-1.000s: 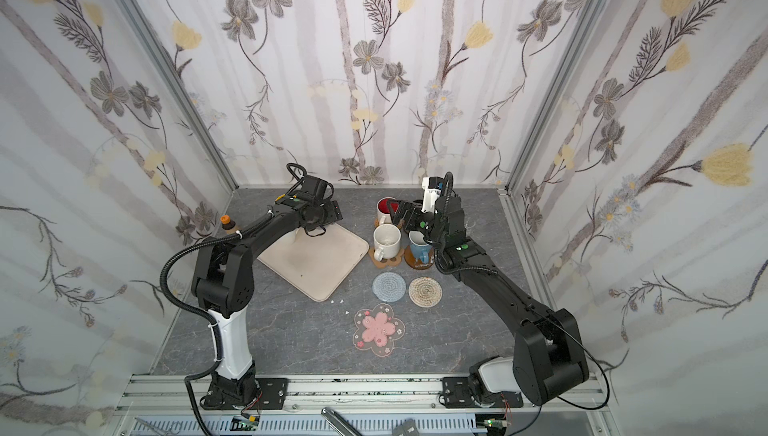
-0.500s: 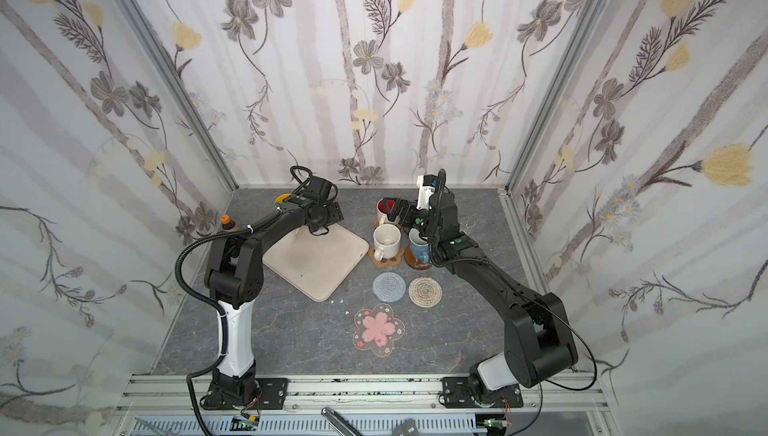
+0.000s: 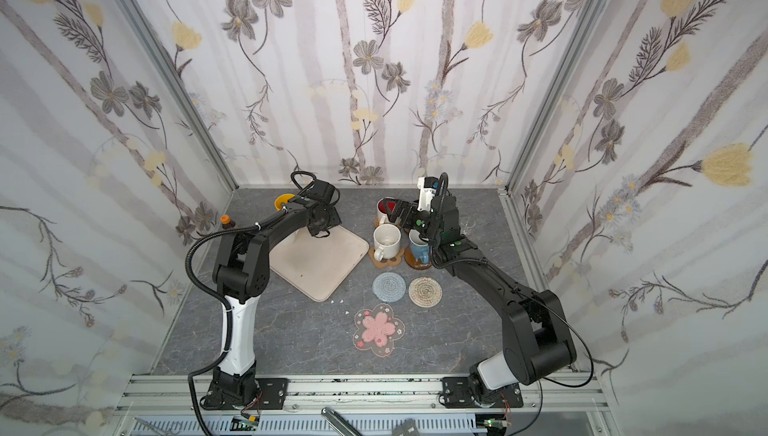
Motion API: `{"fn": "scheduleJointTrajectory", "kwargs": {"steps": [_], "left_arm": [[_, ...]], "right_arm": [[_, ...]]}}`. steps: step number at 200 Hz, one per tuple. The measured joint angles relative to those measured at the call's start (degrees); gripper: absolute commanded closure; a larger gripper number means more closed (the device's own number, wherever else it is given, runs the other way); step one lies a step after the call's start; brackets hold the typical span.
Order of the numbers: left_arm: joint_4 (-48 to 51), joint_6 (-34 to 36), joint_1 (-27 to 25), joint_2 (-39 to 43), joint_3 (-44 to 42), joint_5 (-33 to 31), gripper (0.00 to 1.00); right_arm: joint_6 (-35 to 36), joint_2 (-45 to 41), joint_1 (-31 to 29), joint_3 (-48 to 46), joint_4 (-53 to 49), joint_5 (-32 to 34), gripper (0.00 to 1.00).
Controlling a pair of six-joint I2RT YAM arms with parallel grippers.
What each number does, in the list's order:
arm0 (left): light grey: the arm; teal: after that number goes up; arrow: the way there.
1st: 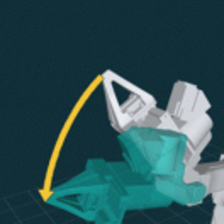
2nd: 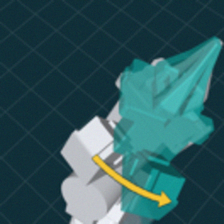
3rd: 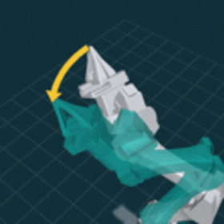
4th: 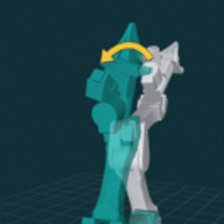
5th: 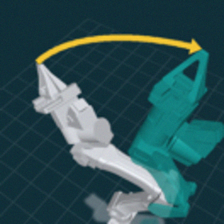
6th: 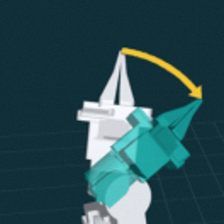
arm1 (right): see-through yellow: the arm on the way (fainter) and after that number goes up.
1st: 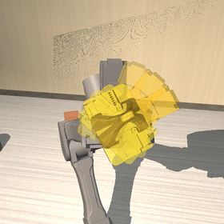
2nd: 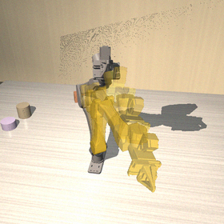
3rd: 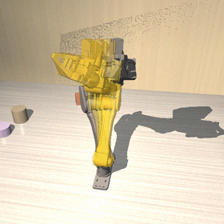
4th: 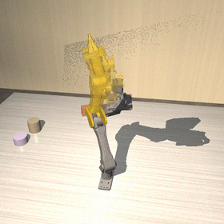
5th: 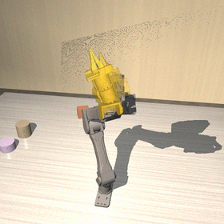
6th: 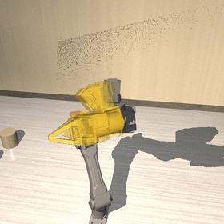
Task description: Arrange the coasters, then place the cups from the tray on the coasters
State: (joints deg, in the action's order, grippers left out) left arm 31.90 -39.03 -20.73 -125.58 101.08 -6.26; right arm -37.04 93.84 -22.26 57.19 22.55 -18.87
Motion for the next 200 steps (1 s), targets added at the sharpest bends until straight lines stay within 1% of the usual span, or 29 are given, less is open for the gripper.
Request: {"fn": "scheduleJointTrajectory", "kwargs": {"steps": [17,68,92,119,147,185,200], "left_arm": [[0.02,-0.22,0.0,-0.11,0.17,-0.15,0.4],[0.13,-0.35,0.2,-0.11,0.11,-1.11,0.58],[0.11,-0.35,0.31,-0.02,-0.5,-1.25,0.64],[0.55,-0.31,0.7,0.22,-1.29,-1.49,0.67],[0.83,-0.15,1.07,0.35,-1.7,-1.68,0.75],[0.94,0.09,1.4,0.37,-1.79,-1.9,0.8],[0.96,0.33,1.4,0.44,-1.84,-2.16,0.83]], "right_arm": [[-0.02,0.0,0.2,-0.26,0.94,-0.39,0.0],[-0.44,0.0,0.37,-0.61,1.38,-0.92,0.0],[-0.44,0.0,0.37,-0.63,1.6,-0.92,0.0],[-0.46,0.0,0.37,-0.68,1.62,-0.92,0.0],[-0.52,0.22,0.37,-0.79,1.68,-0.94,0.0],[-0.92,0.57,0.37,-0.85,1.7,-0.94,0.0],[-0.92,0.61,0.37,-0.85,1.81,-0.94,0.0]]}}
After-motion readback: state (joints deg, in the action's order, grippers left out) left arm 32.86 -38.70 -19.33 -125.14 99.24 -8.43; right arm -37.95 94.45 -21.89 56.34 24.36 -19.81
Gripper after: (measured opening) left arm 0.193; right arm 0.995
